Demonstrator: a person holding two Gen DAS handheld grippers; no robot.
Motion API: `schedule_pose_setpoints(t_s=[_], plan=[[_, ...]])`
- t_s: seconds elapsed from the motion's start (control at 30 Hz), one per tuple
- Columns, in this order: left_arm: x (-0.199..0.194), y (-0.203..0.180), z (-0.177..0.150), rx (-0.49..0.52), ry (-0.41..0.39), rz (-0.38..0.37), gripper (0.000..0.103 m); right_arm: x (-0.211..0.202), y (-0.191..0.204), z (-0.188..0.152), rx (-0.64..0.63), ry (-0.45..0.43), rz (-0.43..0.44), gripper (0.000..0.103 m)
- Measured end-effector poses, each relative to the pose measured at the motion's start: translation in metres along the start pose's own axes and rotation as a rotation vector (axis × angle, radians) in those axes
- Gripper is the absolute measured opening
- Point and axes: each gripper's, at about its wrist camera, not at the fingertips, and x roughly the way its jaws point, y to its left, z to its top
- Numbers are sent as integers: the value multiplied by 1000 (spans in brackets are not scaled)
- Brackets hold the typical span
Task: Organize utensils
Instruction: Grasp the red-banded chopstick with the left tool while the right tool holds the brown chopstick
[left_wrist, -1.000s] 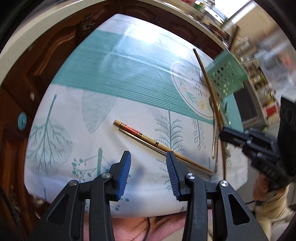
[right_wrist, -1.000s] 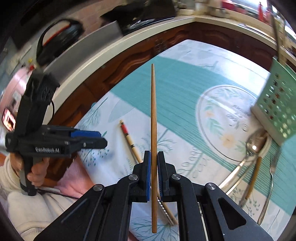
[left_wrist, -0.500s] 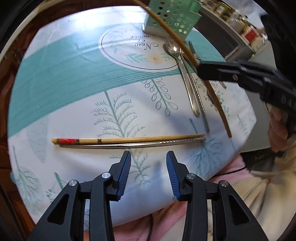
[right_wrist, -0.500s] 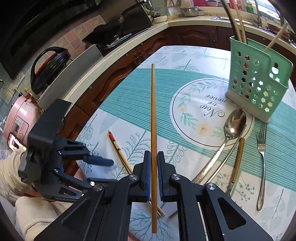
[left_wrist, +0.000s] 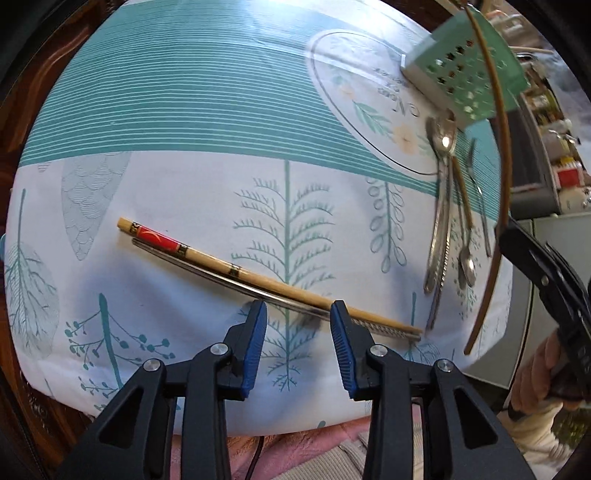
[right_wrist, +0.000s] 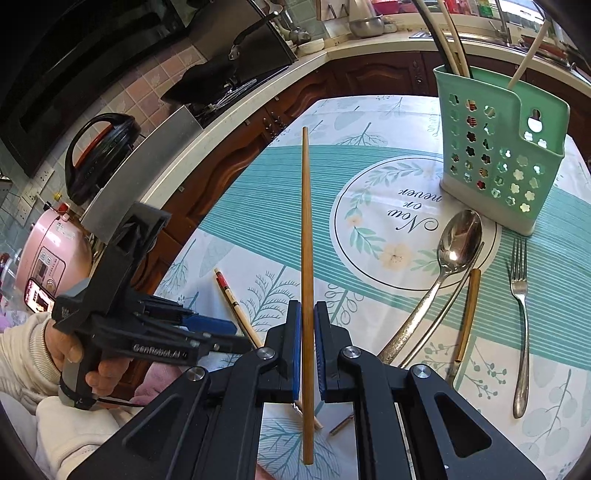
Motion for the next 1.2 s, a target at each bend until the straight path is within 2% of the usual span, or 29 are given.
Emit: schedule_pose_setpoints(t_s=[0.2,0.27,0.53,0.7,1.0,1.1,1.2], plan=[[3,-16,17,26,21,129,32,-5,-5,-2,12,-19,7,6],[7,-27,22,69,29,190,32,-7,-7,-2,17,-24,7,6],[13,-62,46,203,34,283,34,-12,-18,-5,36,-28,-4,6],[26,-90,65,310,49,379,35,-16,-26,-4,58,-41,-2,6],[35,-123,86,426,64,347,14,-16,-37,-8,89,-37,-10,6],[35,-132,88,428,59,341,12,-17,-41,-7,95,-40,-13,6],[27,-122,83,415,54,330,10,-17,-43,-5,101,-46,-9,6]])
